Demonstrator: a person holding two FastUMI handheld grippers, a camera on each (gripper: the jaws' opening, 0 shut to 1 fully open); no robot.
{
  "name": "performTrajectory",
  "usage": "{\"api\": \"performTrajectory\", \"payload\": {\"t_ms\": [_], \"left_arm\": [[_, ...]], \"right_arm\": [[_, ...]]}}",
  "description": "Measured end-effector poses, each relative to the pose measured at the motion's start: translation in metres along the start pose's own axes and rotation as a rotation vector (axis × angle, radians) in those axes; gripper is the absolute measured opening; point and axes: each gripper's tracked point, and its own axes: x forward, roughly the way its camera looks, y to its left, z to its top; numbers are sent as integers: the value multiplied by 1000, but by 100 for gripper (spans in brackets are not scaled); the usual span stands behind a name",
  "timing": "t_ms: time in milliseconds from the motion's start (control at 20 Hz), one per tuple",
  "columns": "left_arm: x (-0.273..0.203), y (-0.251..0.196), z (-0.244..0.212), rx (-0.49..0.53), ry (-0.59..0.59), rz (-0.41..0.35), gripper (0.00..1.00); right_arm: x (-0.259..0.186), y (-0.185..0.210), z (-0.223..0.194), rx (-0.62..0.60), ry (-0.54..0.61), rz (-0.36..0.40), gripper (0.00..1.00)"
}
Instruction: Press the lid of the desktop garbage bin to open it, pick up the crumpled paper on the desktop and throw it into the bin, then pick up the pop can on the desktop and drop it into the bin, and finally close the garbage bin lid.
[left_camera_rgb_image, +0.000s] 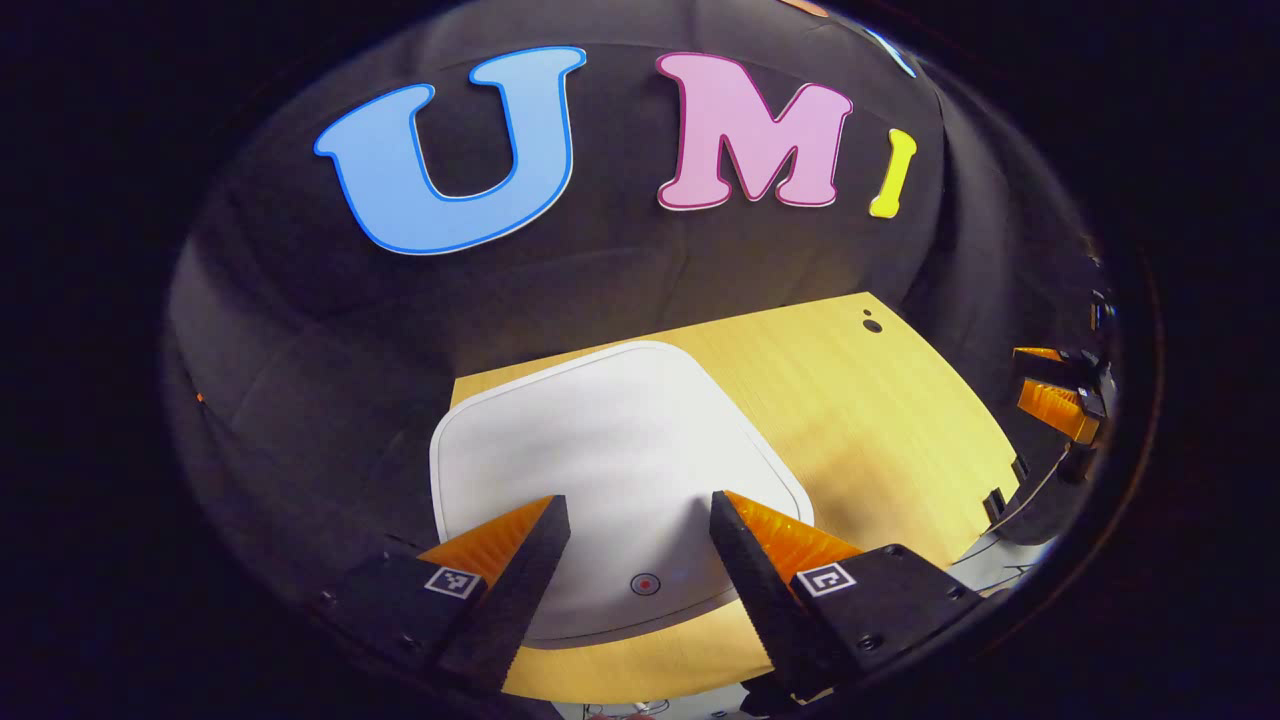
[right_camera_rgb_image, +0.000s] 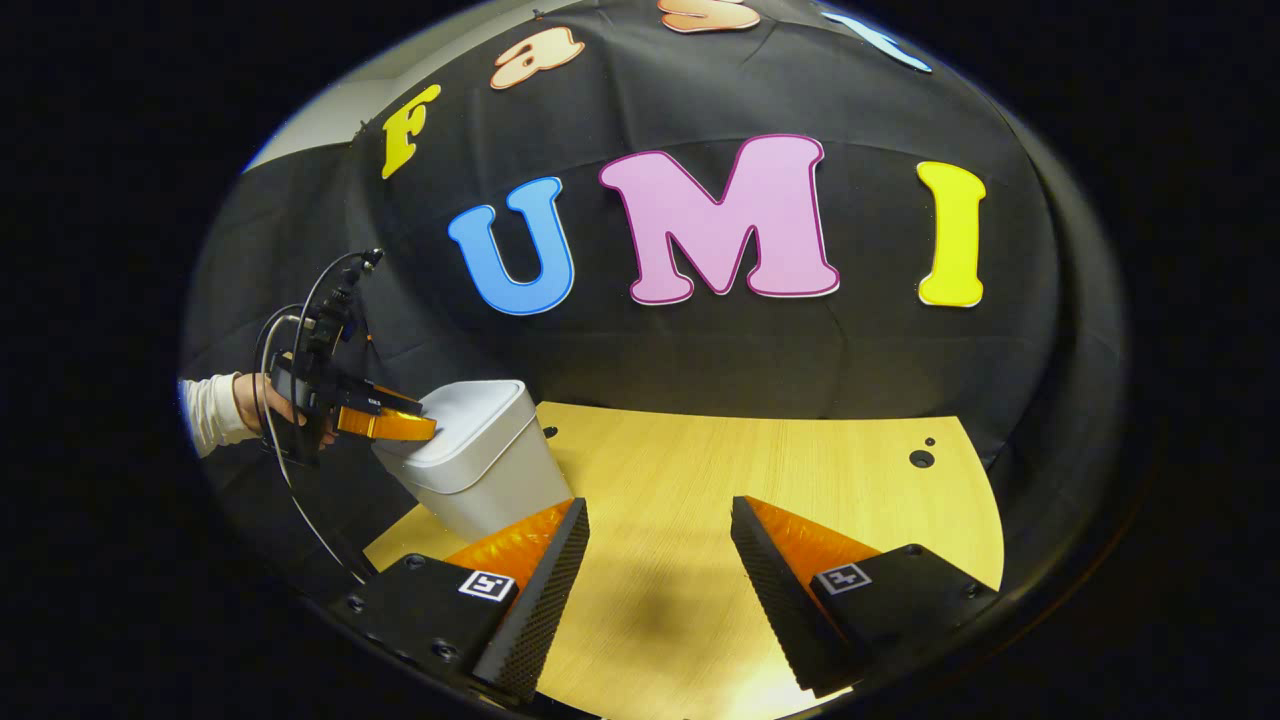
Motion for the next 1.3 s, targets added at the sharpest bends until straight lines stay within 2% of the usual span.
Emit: {"api": "performTrajectory", "payload": {"t_ms": [150,300,500,600,700,850,1000,1150,1300], "left_arm": [[-5,4,13,-47,-80,23,98],[-32,0,40,-73,-259,25,96],[-75,-30,75,5,-481,12,97],[-107,-58,90,68,-615,-12,97],[-128,-83,92,88,-695,-40,95],[-154,-117,83,62,-756,-120,95],[-167,-135,60,-18,-763,-194,96],[-170,-133,53,-107,-788,-204,96],[-179,-119,41,-171,-825,-157,98]], "right_arm": [[-8,5,4,-7,-9,-6,93],[-16,14,17,-40,-44,-21,92],[-29,36,37,-50,-120,-44,93],[-39,50,48,-41,-173,-69,93],[-53,60,58,-37,-226,-98,93],[-80,72,79,-60,-337,-161,93],[-107,78,89,-80,-398,-228,95],[-127,82,88,-79,-413,-247,96],[-143,76,91,-99,-452,-253,96]]}}
